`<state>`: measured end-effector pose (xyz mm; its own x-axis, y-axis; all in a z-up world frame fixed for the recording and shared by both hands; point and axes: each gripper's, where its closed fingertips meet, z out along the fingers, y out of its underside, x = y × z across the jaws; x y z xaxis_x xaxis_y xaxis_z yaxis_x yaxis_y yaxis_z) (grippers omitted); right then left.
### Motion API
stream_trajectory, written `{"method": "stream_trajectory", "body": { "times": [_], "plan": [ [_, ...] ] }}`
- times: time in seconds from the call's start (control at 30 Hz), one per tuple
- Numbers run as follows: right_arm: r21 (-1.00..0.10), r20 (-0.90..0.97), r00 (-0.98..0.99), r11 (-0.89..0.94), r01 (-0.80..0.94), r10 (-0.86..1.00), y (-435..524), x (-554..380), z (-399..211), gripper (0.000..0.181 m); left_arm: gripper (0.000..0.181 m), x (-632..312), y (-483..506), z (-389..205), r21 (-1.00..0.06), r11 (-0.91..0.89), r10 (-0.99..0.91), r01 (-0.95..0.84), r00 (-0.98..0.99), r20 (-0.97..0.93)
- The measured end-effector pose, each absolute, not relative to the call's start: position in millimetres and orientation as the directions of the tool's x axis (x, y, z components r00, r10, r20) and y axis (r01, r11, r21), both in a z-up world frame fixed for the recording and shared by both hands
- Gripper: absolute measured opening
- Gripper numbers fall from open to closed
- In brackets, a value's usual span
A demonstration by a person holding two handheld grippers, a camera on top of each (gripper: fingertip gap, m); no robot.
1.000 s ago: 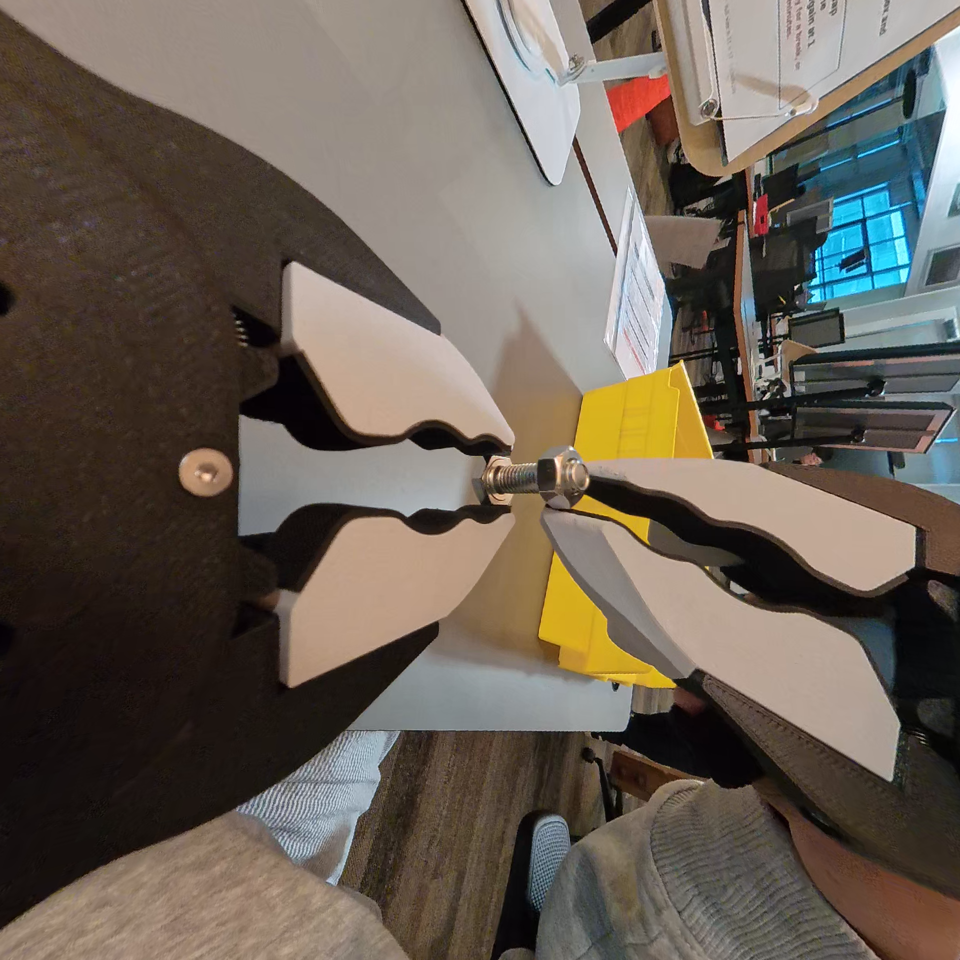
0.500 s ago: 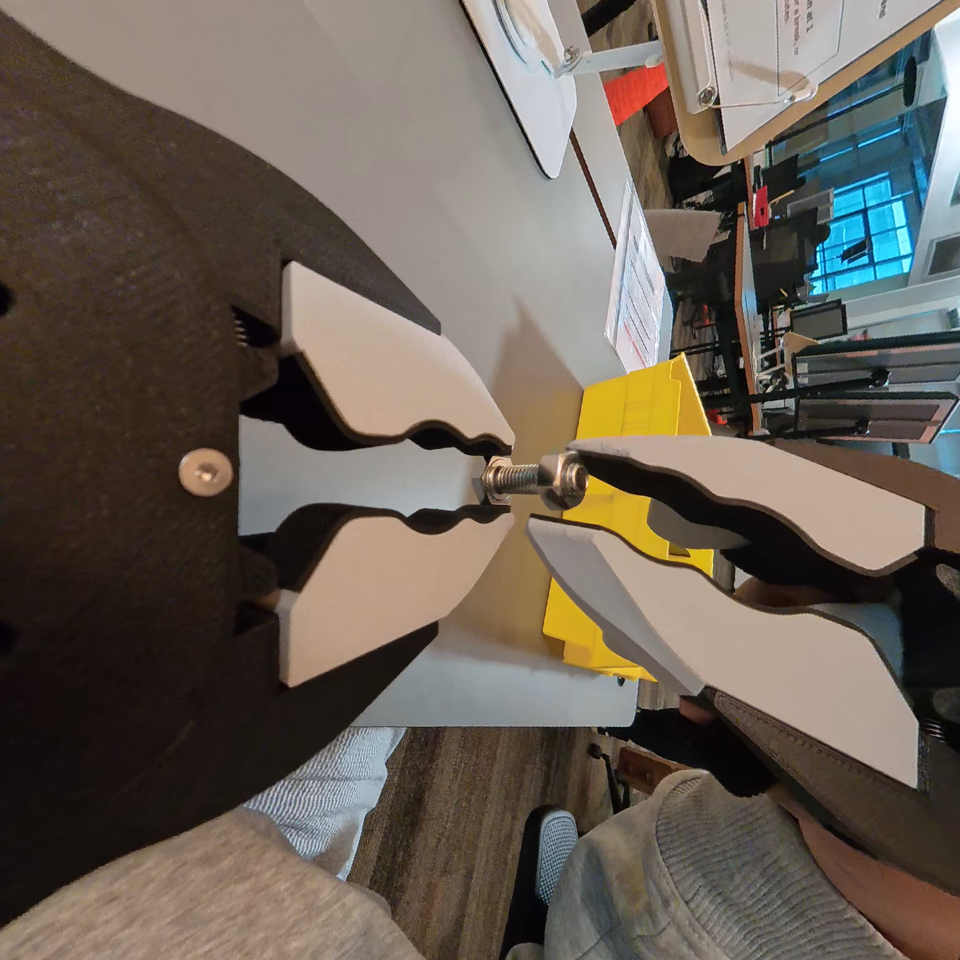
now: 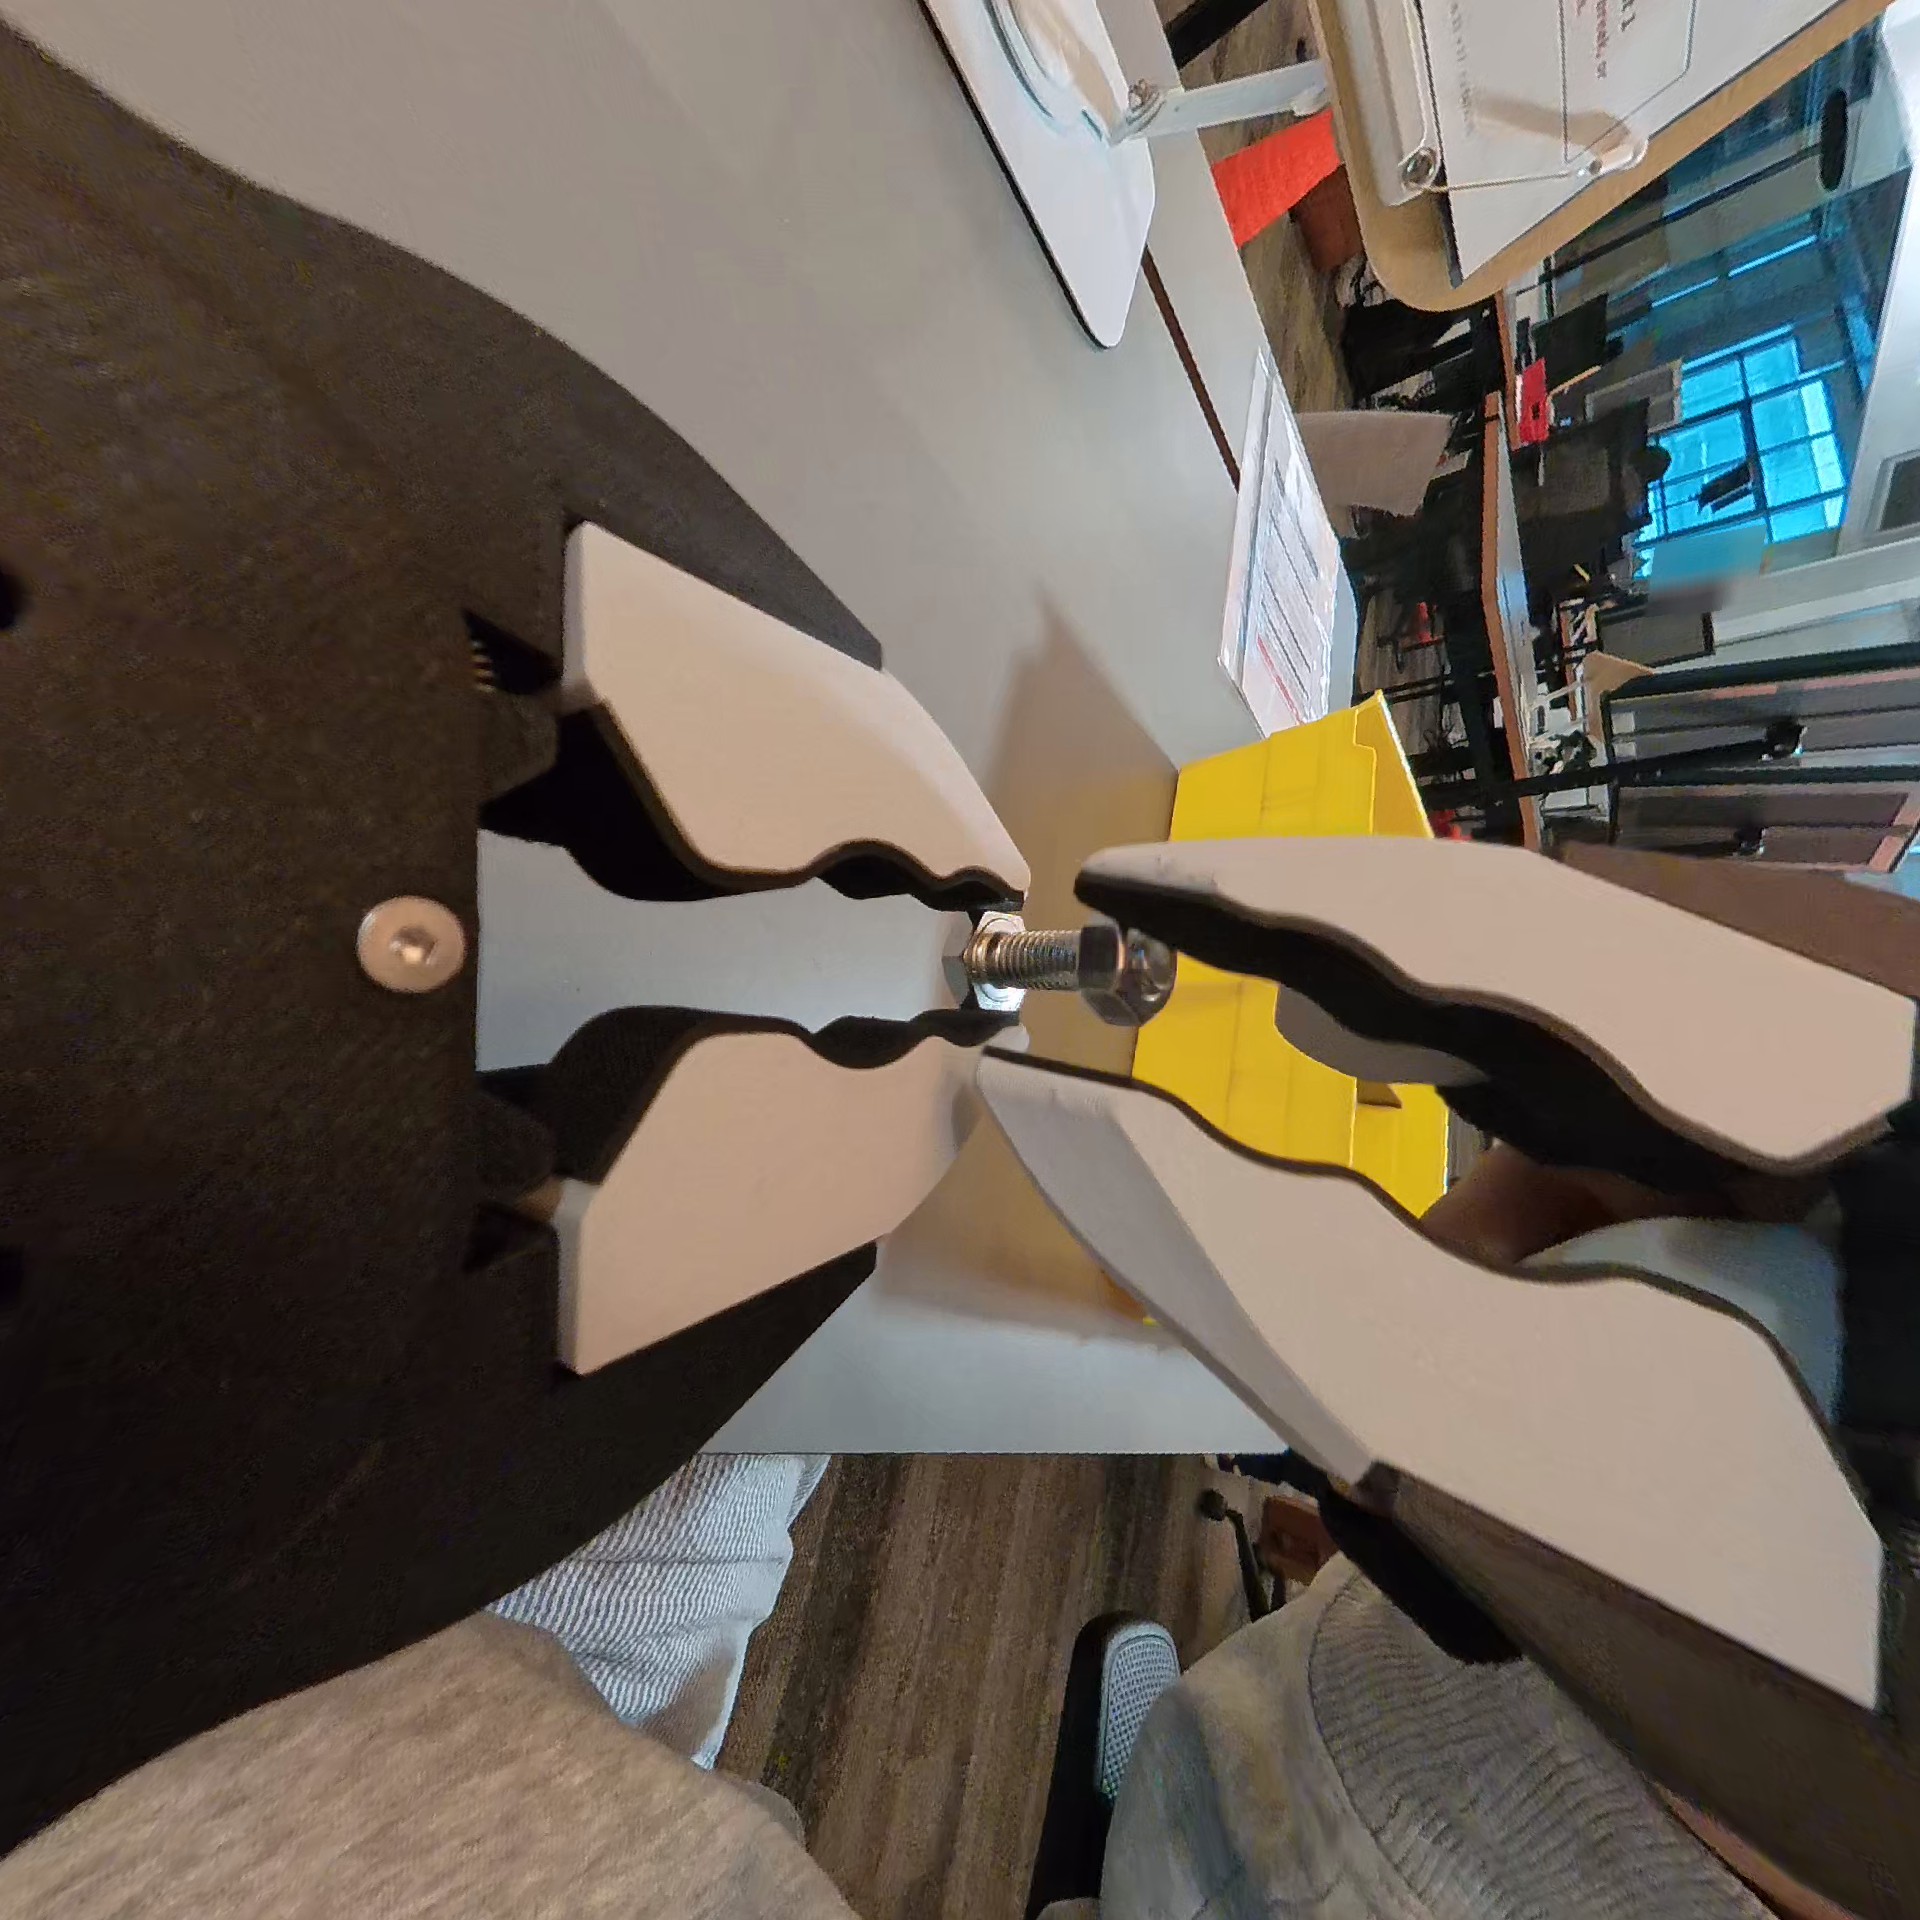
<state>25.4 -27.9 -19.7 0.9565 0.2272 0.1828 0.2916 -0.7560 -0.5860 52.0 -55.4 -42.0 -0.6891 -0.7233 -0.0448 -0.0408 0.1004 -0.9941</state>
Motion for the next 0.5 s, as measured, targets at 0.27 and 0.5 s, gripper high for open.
{"method": "stream_trajectory", "body": {
  "times": [0.27,0.5],
  "plan": [
    [-0.562,0.181,0.951,-0.768,0.308,0.249,-34,20,-17,0.013,0.019,55,-51,-41,-0.995,0.079,-0.739,-0.054,-0.673,-0.023],
    [-0.512,0.184,0.959,-0.812,0.279,0.214,-44,31,-23,0.012,0.019,57,-47,-37,-0.997,0.055,-0.749,-0.050,-0.662,-0.008]
  ]
}}
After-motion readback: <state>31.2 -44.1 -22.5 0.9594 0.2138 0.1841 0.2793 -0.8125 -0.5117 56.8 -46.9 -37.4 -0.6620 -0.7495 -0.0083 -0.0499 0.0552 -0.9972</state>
